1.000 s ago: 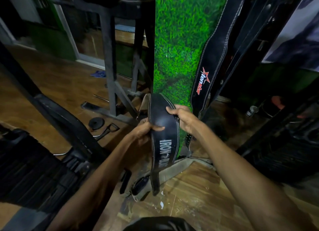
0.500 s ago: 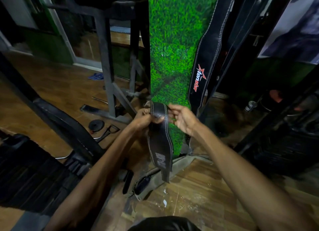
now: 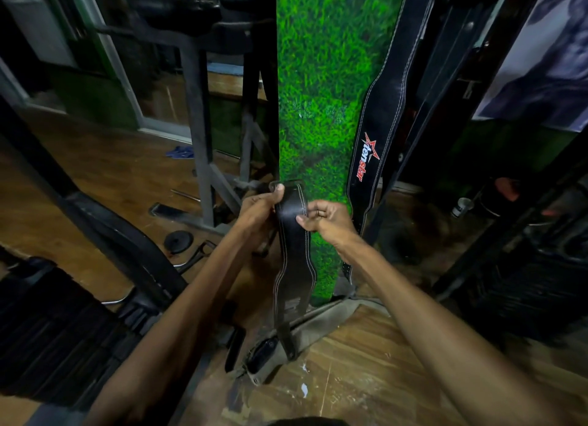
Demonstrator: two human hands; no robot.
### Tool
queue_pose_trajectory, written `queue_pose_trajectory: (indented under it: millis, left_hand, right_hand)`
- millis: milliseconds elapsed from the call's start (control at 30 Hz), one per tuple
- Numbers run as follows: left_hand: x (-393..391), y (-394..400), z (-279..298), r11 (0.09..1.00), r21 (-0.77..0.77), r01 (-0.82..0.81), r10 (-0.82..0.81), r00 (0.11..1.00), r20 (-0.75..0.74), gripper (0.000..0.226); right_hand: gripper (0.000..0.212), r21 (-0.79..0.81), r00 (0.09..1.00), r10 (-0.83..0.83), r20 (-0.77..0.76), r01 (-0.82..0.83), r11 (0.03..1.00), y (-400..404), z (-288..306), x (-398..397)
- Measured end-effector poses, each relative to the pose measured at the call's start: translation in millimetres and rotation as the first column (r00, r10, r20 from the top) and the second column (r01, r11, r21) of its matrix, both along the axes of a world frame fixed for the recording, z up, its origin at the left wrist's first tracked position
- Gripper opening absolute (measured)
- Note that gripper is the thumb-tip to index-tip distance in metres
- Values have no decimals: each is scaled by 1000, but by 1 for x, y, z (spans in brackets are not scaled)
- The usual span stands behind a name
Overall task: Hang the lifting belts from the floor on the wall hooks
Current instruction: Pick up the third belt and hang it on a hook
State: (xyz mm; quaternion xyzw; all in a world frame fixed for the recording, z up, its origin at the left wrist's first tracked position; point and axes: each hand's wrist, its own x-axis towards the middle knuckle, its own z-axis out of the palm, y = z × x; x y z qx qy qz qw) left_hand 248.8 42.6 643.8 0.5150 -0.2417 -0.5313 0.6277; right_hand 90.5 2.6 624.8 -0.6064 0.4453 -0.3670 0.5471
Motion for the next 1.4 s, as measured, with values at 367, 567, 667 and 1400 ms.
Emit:
queue_pose_trajectory:
  millis: [367, 567, 667, 1400]
  left_hand:
    - [-5, 12, 6, 970, -185, 158, -100, 951, 293, 4]
    - [5, 19, 36, 931, -324, 171, -99, 969, 227, 8]
    - [-1, 16, 36, 939, -327, 111, 18, 930, 367, 21]
    - [-4, 9, 28, 953, -303, -27, 129, 938, 321, 32]
  right_hand:
    - [36, -140, 996, -60, 59, 68, 988, -8, 51, 7]
    - [38, -254, 998, 56, -3, -55, 966, 5, 50, 4]
    - [43, -228, 998, 42, -40, -50, 972, 1, 45, 3]
    - [50, -262, 984, 139, 113, -106, 959, 18, 72, -23]
